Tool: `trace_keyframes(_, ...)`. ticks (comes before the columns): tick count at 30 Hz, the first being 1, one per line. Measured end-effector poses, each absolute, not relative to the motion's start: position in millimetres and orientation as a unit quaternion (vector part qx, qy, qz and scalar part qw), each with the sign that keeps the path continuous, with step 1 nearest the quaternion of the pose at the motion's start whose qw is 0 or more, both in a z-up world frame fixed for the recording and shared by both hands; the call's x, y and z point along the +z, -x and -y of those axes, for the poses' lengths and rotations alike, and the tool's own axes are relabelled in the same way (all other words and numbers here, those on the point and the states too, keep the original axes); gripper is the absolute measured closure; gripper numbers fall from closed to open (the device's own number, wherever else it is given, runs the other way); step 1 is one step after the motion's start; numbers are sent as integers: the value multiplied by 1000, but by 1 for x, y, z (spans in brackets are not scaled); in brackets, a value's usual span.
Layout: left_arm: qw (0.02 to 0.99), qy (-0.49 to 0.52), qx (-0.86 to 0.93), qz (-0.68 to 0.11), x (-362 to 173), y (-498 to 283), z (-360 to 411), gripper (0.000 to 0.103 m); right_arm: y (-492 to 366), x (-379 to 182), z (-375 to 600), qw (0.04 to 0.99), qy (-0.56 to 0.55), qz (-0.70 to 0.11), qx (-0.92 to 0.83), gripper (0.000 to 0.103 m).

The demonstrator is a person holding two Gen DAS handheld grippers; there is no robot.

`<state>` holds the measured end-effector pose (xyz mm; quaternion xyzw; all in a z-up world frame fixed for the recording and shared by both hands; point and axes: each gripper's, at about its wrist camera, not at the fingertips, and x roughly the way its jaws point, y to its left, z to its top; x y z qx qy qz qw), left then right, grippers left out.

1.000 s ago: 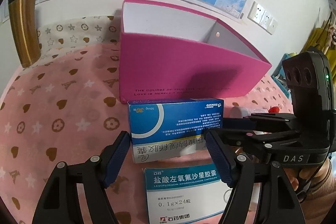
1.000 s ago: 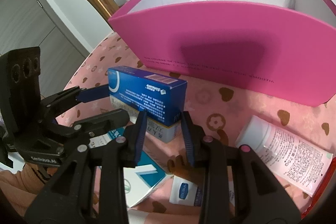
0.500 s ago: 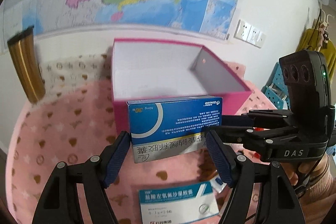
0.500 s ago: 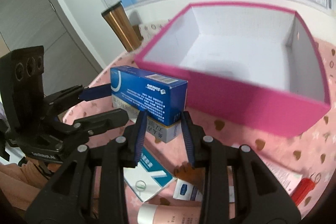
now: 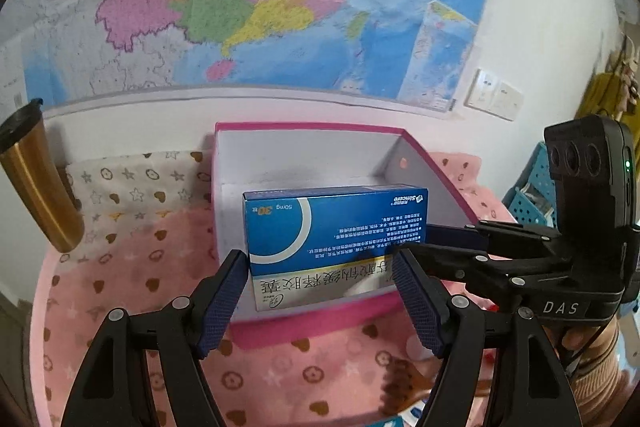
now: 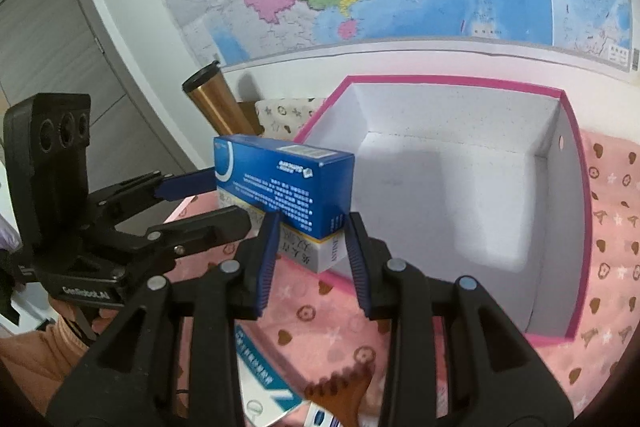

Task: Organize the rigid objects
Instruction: 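Carry the blue box into the magenta box and open the right gripper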

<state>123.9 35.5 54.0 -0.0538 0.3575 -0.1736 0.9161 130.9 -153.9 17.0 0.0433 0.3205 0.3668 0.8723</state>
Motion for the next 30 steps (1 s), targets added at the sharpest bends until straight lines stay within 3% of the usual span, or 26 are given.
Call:
trace_keyframes(18,903,41,-114,-412,22,-160,-32,28,-204,-34,133,834,-70,-431,338,65)
trace_keyframes(25,929,21,-130,-345,43,-120,-30,24,-170,-14,154,865,-58,-365,339,63)
trace_keyframes(30,931,9,-177,-319,47,-85,-18,21,-115,2,178,882,-15,-308,356,52)
